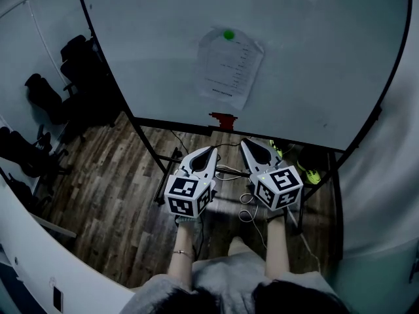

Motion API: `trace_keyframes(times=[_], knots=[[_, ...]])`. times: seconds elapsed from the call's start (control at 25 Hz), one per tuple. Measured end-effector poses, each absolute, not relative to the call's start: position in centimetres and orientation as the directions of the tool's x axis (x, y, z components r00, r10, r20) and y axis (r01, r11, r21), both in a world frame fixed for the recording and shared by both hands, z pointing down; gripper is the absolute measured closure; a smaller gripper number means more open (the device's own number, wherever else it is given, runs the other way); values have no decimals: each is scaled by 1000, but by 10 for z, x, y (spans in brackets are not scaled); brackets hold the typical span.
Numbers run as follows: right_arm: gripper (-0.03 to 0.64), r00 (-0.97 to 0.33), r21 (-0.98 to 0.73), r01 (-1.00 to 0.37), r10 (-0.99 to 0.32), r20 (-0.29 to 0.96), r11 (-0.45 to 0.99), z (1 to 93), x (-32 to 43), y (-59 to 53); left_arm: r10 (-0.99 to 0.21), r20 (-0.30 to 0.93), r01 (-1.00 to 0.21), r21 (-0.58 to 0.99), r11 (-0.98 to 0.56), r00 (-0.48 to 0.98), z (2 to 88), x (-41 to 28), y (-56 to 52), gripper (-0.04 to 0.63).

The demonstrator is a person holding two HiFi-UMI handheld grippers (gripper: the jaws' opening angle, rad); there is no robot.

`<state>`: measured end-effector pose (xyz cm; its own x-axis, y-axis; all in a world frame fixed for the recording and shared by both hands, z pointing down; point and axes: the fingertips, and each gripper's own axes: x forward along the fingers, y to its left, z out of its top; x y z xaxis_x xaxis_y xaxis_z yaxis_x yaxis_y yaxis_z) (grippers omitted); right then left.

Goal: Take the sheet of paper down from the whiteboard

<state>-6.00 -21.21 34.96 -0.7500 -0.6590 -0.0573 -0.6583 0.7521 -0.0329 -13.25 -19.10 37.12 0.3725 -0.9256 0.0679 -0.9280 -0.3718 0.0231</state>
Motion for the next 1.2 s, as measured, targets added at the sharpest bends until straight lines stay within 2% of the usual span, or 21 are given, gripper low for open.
trace_keyframes(times=[0.28, 0.76, 1.2], knots=[[615, -756, -11, -652, -651, -72, 758, 331, -66, -276, -942, 8, -941, 49, -335, 336, 352, -145, -252, 591], [615, -764, -11, -643, -642, -57, 766, 322, -64, -342, -947, -7, -943, 87, -321, 321, 336, -146, -319, 589], [615, -715, -39, -696, -697, -45, 717, 319, -46, -392, -945, -53, -946, 24, -323, 322, 300, -144, -372, 589]])
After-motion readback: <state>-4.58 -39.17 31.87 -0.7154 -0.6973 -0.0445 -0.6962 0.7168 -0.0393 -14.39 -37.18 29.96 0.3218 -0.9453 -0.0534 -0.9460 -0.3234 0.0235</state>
